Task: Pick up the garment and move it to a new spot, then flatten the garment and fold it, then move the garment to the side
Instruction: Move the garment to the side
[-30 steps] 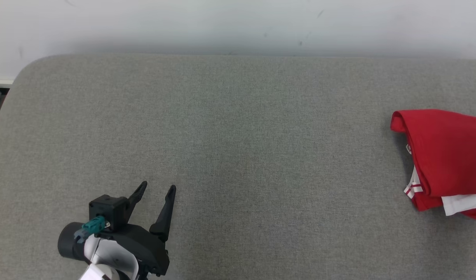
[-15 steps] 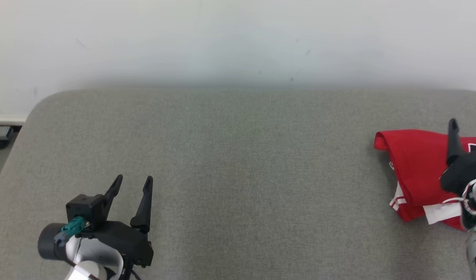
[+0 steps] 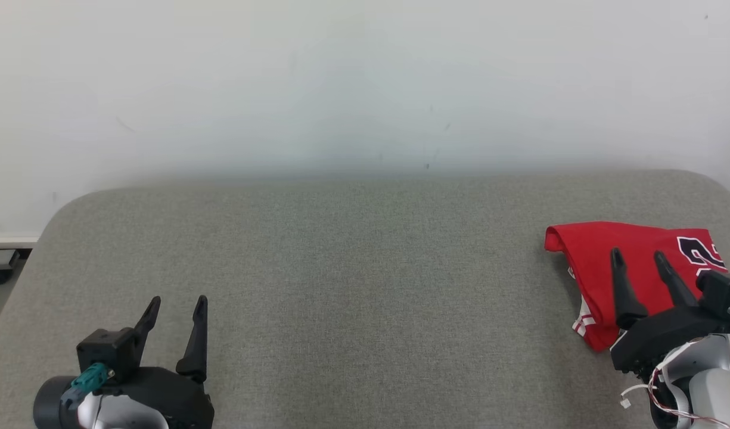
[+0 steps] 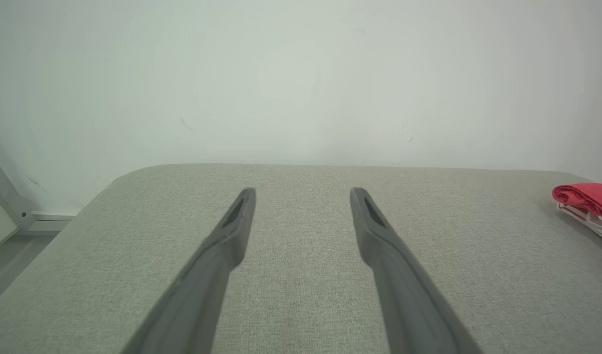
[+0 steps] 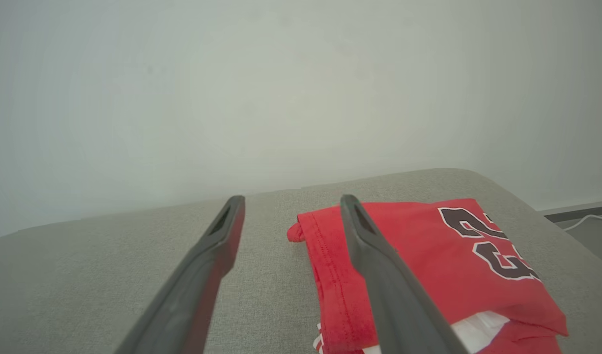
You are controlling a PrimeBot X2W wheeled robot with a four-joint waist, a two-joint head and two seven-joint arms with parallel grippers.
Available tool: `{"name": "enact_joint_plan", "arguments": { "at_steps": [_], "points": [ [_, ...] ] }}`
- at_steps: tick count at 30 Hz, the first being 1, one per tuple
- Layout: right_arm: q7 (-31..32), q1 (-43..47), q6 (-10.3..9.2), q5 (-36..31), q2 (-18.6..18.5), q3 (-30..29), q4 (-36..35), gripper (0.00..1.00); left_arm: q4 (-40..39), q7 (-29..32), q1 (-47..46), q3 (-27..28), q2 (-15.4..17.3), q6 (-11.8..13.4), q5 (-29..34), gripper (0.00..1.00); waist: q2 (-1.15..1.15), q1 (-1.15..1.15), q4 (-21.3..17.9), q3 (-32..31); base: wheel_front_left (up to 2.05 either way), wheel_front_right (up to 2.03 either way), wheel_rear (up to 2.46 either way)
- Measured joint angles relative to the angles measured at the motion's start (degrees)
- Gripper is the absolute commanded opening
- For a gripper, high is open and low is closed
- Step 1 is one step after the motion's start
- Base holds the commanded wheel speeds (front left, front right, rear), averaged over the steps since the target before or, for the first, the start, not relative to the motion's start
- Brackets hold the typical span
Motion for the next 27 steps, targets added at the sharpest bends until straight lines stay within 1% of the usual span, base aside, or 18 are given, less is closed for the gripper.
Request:
{"name": "enact_joint_plan", "arguments": {
  "at_steps": [4,6,16,27],
  "points": [
    [-0.11,1.98,0.08,1.34,0.09,0.35,-1.64,1.00,-0.20,-0.20,0.52,0.33,-0.14,0.38,-0.03,1.00,0.00,0.00,0.24,-0.52,0.00,0.00,0.00],
    [-0.04,2.60,0.46,1.89,0.40,0.90,-1.81,1.00,-0.44,-0.42,1.44,0.87,-0.13,0.42,-0.10,1.00,0.00,0.00,0.44,-0.65,0.00,0.00,0.00],
    [1.14,3.07,0.73,2.48,1.12,4.19,-2.38,1.00,-0.60,-0.42,2.81,2.08,-0.32,0.91,-0.25,1.00,0.01,0.01,1.20,-0.55,0.00,0.00,0.00],
    [1.65,4.42,0.96,3.50,1.72,5.32,-3.30,1.00,-0.79,-0.42,4.43,3.03,-0.59,0.96,-0.52,1.00,0.01,0.01,1.76,-0.06,0.00,0.00,0.00]
  ]
}}
